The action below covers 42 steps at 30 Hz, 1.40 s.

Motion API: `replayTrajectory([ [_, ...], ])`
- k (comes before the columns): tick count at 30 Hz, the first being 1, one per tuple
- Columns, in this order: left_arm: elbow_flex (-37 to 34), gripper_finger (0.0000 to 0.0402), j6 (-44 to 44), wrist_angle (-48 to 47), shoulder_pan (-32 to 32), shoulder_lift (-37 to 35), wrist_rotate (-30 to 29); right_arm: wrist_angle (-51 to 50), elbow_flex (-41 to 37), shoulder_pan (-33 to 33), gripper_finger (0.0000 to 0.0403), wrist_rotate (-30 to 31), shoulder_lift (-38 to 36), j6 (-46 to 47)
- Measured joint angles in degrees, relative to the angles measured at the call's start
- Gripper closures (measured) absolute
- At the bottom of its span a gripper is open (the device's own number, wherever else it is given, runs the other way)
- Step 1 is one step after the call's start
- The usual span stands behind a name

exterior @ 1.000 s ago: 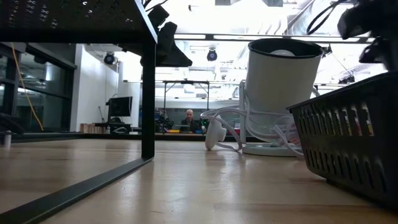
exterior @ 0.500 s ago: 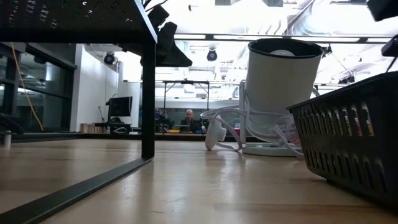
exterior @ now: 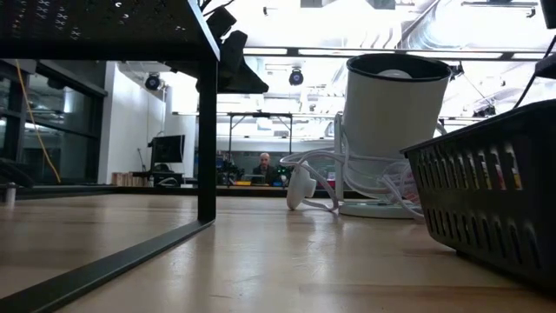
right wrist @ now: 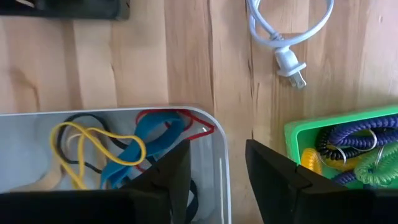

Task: Pick & Place Office Desk Supplies
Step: Put the gray bin on the shelf

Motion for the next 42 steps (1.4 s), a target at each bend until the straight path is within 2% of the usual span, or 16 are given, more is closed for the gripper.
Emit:
replayTrajectory([
  [16, 0.0, 0.0313, -0.01, -0.01, 0.0, 0.0, -0.05, 3.24, 0.0, 0.0, 0.0262, -0.58, 9.45, -2.42],
  [26, 0.0, 0.0313, 0.0, 0.0, 0.0, 0.0, -0.15, 3.37, 0.0, -0.04, 0.0265, -2.27, 11.66, -2.42],
  [29, 0.0, 0.0313, 0.0, 0.01, 0.0, 0.0, -0.15, 3.36, 0.0, -0.04, 0.028, -2.27, 11.66, -2.42],
  [42, 0.0, 0.0313, -0.01, 0.0, 0.0, 0.0, -0.11, 3.27, 0.0, -0.04, 0.0395, -2.36, 11.66, -3.32],
])
